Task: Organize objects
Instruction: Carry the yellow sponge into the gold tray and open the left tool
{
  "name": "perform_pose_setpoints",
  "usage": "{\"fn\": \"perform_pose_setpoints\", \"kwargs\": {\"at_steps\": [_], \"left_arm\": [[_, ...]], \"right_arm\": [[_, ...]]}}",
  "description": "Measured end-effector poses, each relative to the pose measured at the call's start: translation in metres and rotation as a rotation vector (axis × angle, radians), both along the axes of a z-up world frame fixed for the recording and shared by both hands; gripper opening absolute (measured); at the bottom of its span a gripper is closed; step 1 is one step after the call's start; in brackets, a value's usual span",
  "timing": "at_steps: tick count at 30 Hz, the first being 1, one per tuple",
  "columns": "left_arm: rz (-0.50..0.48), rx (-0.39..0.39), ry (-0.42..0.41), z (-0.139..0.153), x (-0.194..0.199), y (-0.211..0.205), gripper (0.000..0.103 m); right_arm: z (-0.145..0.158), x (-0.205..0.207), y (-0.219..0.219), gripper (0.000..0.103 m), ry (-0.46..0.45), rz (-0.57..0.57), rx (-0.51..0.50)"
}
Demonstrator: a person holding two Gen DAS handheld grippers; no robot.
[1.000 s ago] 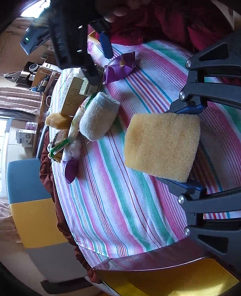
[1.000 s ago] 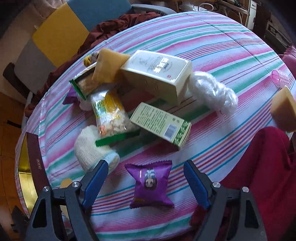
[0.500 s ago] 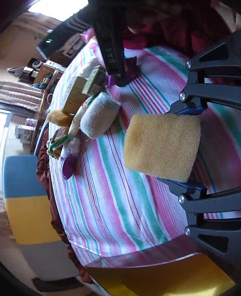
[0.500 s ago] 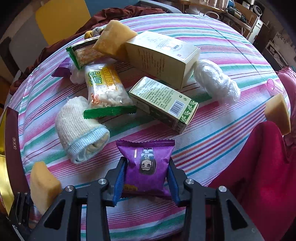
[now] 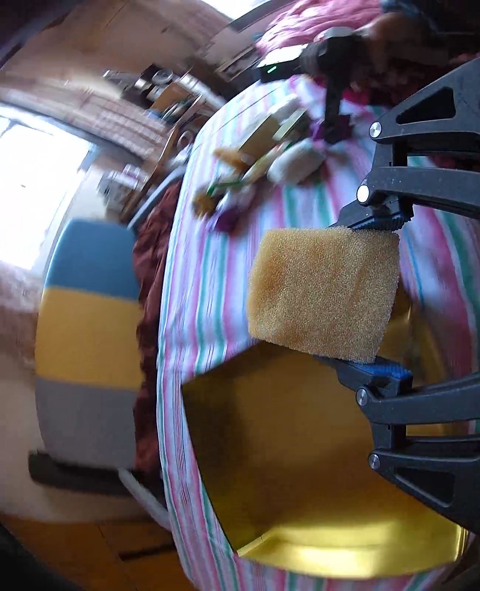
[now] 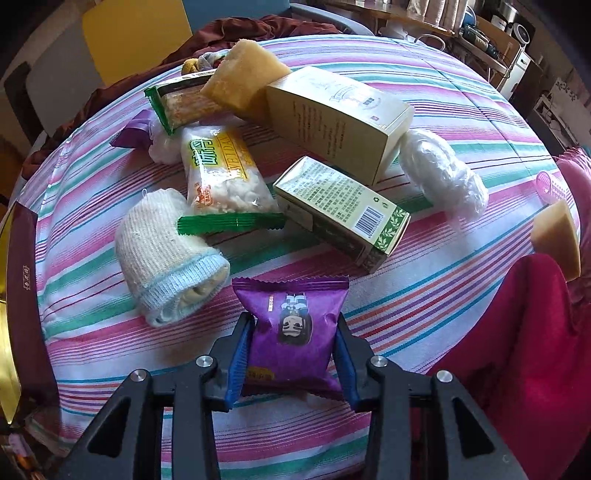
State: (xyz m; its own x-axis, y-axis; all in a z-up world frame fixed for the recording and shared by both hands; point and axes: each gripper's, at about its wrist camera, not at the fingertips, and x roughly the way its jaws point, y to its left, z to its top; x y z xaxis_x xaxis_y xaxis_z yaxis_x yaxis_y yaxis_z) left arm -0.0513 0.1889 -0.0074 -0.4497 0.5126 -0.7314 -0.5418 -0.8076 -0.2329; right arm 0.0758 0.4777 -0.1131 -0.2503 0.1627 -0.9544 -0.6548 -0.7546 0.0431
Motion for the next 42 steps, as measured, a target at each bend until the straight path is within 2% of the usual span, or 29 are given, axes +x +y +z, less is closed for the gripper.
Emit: {"fn": "perform_pose_setpoints", "kwargs": {"at_steps": [5,11,15,22,24,27,33,39,42], "left_arm": [[0.173,-0.063,-0.037,-0.004,-0.061,-0.056,0.055],[0.343,-0.115,-0.131,-0.032,-0.128,-0.103,0.055],[0.403,-0.139,-0.192,-0.052,-0.160,-0.119,0.055],[0.432,-0.220,-0.201,-0.073,-0.193,-0.119,0.056],[0.452,-0.236,-0.192,-0.072,-0.200,-0.118,0.059],[0.476,-0.236,-0.185,-0.070,-0.204,-0.123,0.067],[0.488,-0.227,-0.132,-0.055,-0.185,-0.133,0.068],[0.468,-0.202,0.010,-0.024,-0.131,-0.141,0.069],[0.461,-0.167,0.044,-0.014,-0.101,-0.148,0.069]], "right_arm": [[-0.009,0.002,-0.005,0.042,0.004,0.016,0.016],[-0.020,0.005,-0.009,0.042,0.007,0.027,0.024],[-0.029,0.008,-0.011,0.042,0.012,0.030,0.021],[-0.042,0.014,-0.010,0.042,0.013,0.037,0.024],[-0.041,0.015,-0.004,0.043,0.013,0.037,0.022],[-0.042,0.019,-0.002,0.043,0.013,0.037,0.022],[-0.049,0.018,0.000,0.043,0.015,0.036,0.023],[-0.062,0.024,-0.001,0.041,0.020,0.033,0.016],[-0.065,0.034,-0.001,0.039,0.083,0.014,-0.041]]}}
